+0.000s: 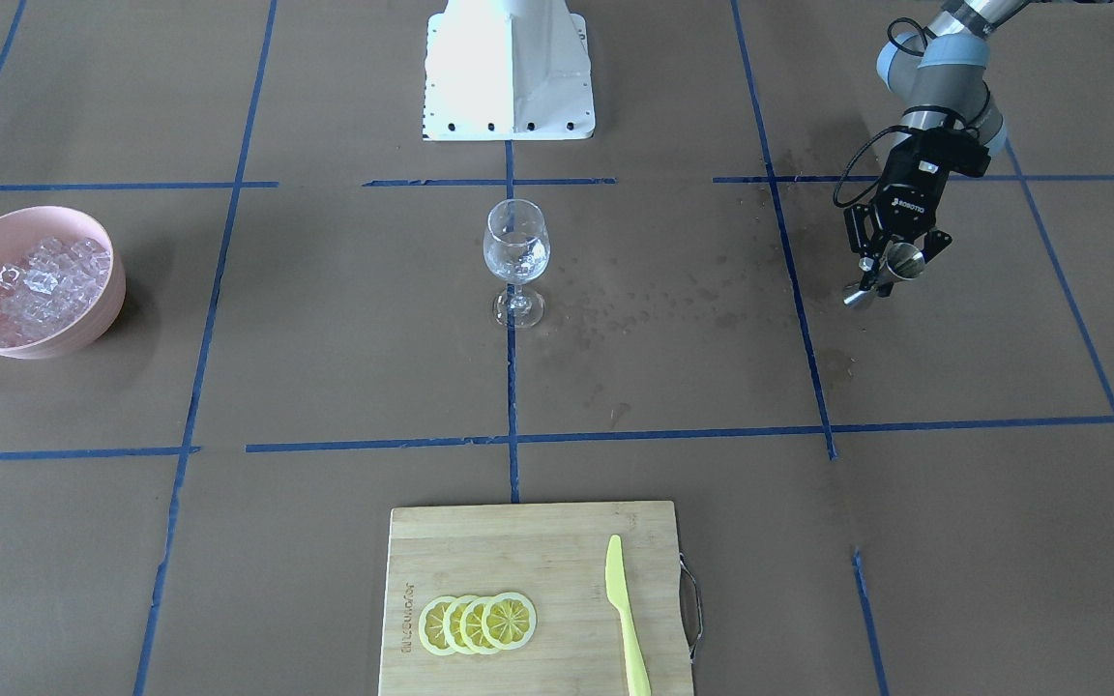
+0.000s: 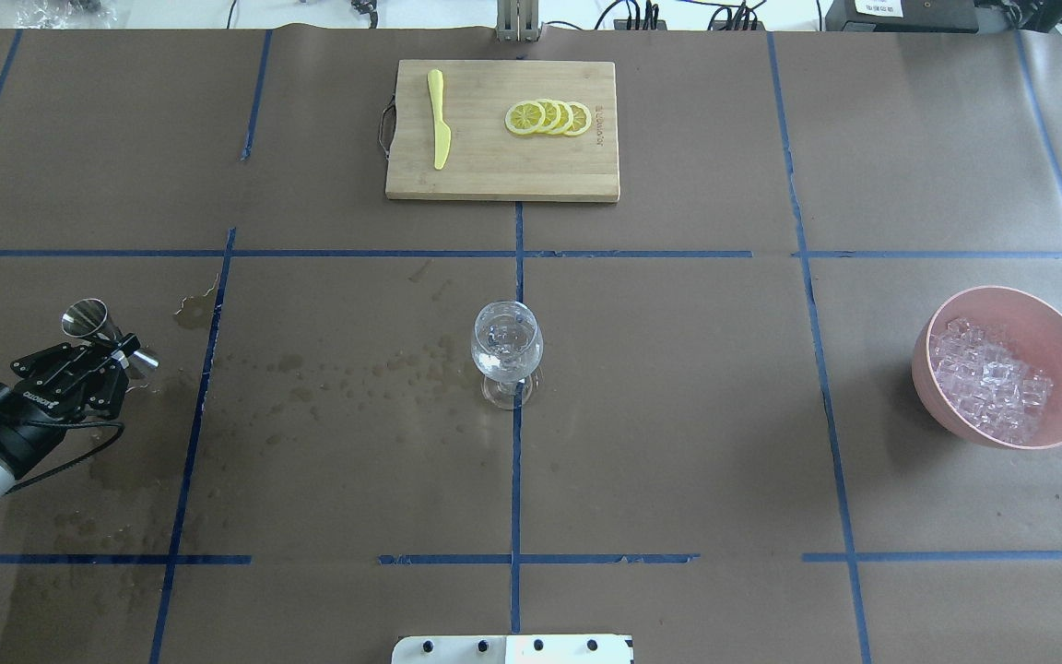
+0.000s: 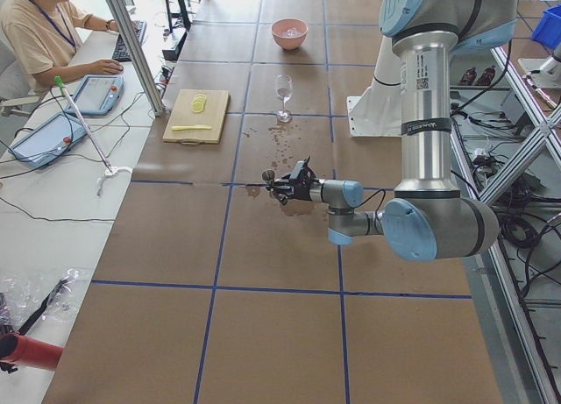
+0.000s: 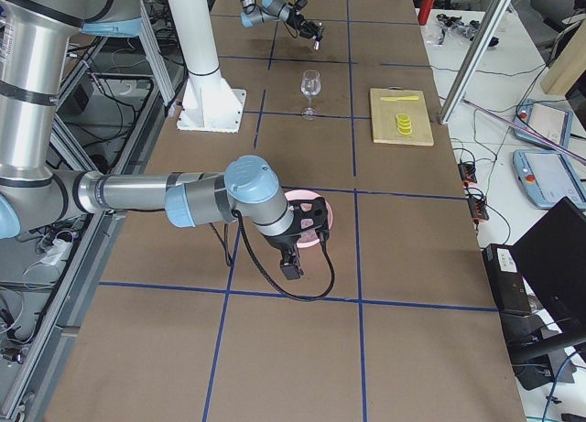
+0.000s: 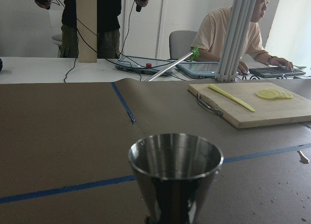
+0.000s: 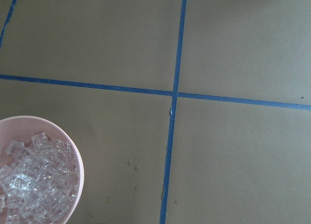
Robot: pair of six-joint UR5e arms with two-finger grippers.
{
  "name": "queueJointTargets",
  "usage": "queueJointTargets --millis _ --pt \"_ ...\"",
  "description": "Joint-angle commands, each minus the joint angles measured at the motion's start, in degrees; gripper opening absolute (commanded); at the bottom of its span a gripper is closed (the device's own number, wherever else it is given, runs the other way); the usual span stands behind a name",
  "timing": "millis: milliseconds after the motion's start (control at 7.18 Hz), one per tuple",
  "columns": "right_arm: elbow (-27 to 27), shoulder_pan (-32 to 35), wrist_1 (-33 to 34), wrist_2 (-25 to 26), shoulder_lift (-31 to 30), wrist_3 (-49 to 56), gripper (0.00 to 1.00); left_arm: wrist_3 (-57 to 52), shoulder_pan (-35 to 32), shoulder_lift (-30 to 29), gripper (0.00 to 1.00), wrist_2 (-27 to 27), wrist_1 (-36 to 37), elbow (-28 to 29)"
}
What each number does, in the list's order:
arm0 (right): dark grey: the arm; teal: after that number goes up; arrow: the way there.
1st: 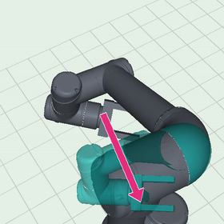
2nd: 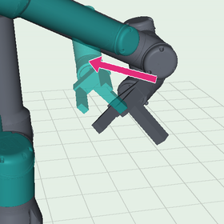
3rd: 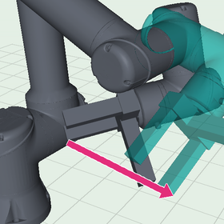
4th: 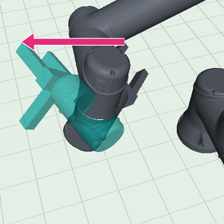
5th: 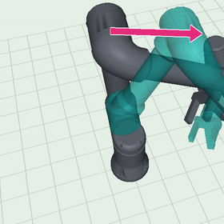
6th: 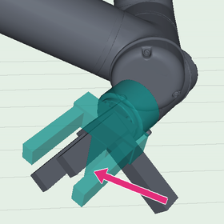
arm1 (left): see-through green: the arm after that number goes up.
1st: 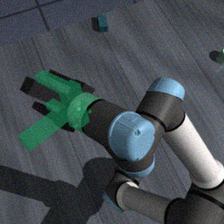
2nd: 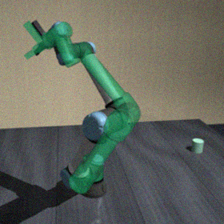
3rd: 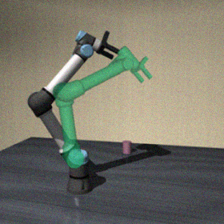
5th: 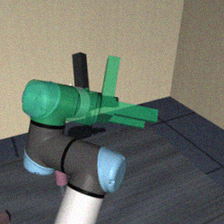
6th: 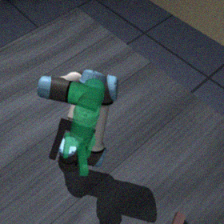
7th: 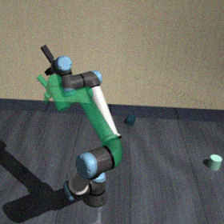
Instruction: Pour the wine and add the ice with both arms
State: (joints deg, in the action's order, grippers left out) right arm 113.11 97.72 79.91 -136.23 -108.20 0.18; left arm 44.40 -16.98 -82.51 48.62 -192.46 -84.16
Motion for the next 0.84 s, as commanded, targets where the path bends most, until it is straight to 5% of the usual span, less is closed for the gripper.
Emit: queueJointTargets --millis 0,418,696 --pt "0.00 0.02 0.07 0.00 0.00 0.00 1.00 -0.55 1.33 -2.30 0.00 -0.28 -0.02 2.32" --pt "0.00 0.02 0.07 0.00 0.00 -0.09 1.00 -0.63 3.44 -2.48 0.00 -0.28 -0.02 2.51" --pt "0.00 0.02 0.07 0.00 0.00 -0.09 1.00 -0.63 4.14 -2.48 0.17 -0.28 -0.02 2.60"
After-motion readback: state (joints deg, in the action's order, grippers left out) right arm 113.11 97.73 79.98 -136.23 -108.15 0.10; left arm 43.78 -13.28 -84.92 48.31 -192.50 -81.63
